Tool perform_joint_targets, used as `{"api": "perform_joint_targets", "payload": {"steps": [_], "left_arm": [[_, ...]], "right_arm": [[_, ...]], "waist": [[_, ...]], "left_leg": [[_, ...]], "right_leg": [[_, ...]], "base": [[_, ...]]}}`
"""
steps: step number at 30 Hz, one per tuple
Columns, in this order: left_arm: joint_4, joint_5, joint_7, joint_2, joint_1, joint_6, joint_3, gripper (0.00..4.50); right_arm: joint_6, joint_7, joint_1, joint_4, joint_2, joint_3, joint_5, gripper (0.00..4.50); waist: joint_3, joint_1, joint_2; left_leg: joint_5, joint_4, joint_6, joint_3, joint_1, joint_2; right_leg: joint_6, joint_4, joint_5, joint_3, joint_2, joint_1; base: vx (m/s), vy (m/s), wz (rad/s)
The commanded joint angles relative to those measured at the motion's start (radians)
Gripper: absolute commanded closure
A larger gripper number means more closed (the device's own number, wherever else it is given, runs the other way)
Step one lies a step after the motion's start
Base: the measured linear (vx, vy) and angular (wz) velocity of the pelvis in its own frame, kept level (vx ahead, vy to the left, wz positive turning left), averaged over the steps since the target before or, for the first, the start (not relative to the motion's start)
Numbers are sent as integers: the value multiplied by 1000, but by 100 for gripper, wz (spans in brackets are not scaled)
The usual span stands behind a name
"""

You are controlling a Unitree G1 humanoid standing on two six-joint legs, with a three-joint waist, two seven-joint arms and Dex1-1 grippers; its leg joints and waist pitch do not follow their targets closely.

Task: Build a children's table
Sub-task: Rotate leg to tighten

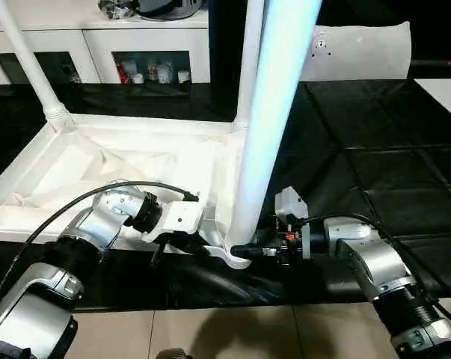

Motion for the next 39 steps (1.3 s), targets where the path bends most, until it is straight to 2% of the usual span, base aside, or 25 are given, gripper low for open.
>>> {"api": "perform_joint_targets", "payload": {"steps": [1,5,7,12,14,16,18,19,22,23,24,25,27,29,30,31,32,33,34,35,36,37,39], "left_arm": [[7,75,-69,10,25,-18,-85,450],[4,70,-81,17,28,-16,-84,450],[3,65,-90,21,30,-12,-82,450],[-24,37,-98,17,46,32,-69,450],[-29,30,-98,15,51,40,-65,450],[-49,19,-97,20,67,53,-59,450],[-66,4,-91,20,80,69,-48,450],[-75,-6,-84,19,87,81,-40,450],[-104,-31,-40,10,109,121,-9,450],[-122,-43,-15,4,121,147,7,450],[-158,-66,53,-15,147,205,48,450],[-158,-66,53,-15,147,205,48,450],[-241,-103,150,-45,197,315,100,450],[-297,-127,224,-75,228,394,139,450],[-321,-138,269,-97,241,429,161,450],[-348,-147,323,-126,254,465,184,450],[-348,-147,323,-126,254,465,184,450],[-408,-152,394,-168,278,525,208,450],[-435,-150,438,-197,285,559,218,450],[-460,-147,469,-217,291,590,226,450],[-463,-144,477,-223,291,595,227,450],[-493,-119,564,-279,286,651,238,450],[-507,-108,614,-313,280,686,240,450]], "right_arm": [[23,-3,30,40,-4,16,-11,188],[37,-21,48,66,10,12,-11,188],[40,-39,51,83,18,13,-22,188],[52,-98,50,148,50,3,-33,188],[52,-111,52,157,54,2,-36,188],[39,-126,60,160,61,3,-41,188],[36,-138,67,152,69,-3,-41,188],[35,-146,71,147,73,-8,-38,188],[32,-171,79,134,88,-27,-31,188],[35,-185,86,126,96,-35,-27,188],[36,-224,102,107,112,-54,-18,188],[36,-224,102,107,112,-54,-18,188],[25,-292,130,92,140,-86,-8,188],[11,-348,146,91,165,-110,-6,188],[7,-383,151,93,180,-126,-3,188],[-2,-428,155,100,200,-145,-2,188],[-2,-428,155,100,200,-145,-2,188],[-7,-512,154,116,236,-183,3,188],[-10,-555,148,132,257,-204,10,188],[-9,-585,144,139,272,-218,14,188],[-9,-592,142,143,275,-222,14,188],[-9,-668,117,182,305,-249,14,188],[-19,-712,99,207,321,-260,9,188]], "waist": [[-42,-8,13],[-41,-8,20],[-41,-10,19],[-34,-16,22],[-29,-17,18],[-30,-18,22],[-31,-21,23],[-30,-24,20],[-29,-33,24],[-27,-35,24],[-24,-39,18],[-23,-38,20],[-19,-40,18],[-15,-42,17],[-15,-45,18],[-14,-49,12],[-15,-52,13],[-15,-62,7],[-15,-68,9],[-16,-73,8],[-17,-75,7],[-17,-78,0],[-19,-81,0]], "left_leg": [[-204,-67,8,-3,6,35],[-204,-67,11,-4,4,33],[-204,-68,12,-4,4,32],[-239,-75,8,-4,5,32],[-247,-79,9,-3,4,32],[-247,-81,8,-5,5,35],[-241,-81,8,-5,3,35],[-235,-82,11,-5,3,35],[-245,-84,15,-4,2,35],[-258,-86,15,-5,3,35],[-271,-88,15,-3,4,36],[-275,-89,15,-4,3,36],[-297,-92,11,-3,5,38],[-318,-96,9,-5,6,34],[-314,-99,3,-6,4,37],[-298,-101,5,-7,0,35],[-300,-100,3,-5,1,37],[-285,-98,6,-3,-1,34],[-264,-99,13,-5,-6,34],[-249,-93,18,-1,-2,31],[-239,-91,21,1,-3,31],[-212,-88,33,3,-7,27],[-168,-82,44,5,-9,23]], "right_leg": [[-234,-77,16,51,-82,26],[-236,-76,28,50,-81,26],[-234,-77,22,49,-80,27],[-221,-88,-82,50,-83,24],[-210,-95,-142,53,-84,21],[-204,-97,-164,54,-86,20],[-205,-95,-147,54,-85,20],[-207,-94,-135,53,-83,19],[-213,-94,-127,52,-83,18],[-213,-95,-144,52,-83,17],[-209,-99,-166,54,-82,15],[-206,-99,-184,55,-84,14],[-194,-105,-248,58,-87,9],[-162,-117,-353,60,-87,4],[-159,-114,-348,60,-87,6],[-154,-115,-339,59,-86,7],[-155,-115,-330,61,-85,4],[-161,-112,-293,62,-82,3],[-169,-110,-251,61,-79,6],[-179,-110,-213,63,-77,3],[-183,-108,-193,64,-77,5],[-184,-107,-168,63,-74,8],[-189,-106,-132,63,-75,9]], "base": [[0,0,0],[0,0,0],[0,0,0],[0,0,0],[0,0,0],[0,0,0],[0,0,0],[0,0,0],[0,0,0],[0,0,0],[0,0,0],[0,0,0],[0,0,0],[0,0,0],[0,0,0],[0,0,0],[0,0,0],[0,0,0],[0,0,0],[0,0,0],[0,0,0],[0,0,0],[0,0,0]]}}
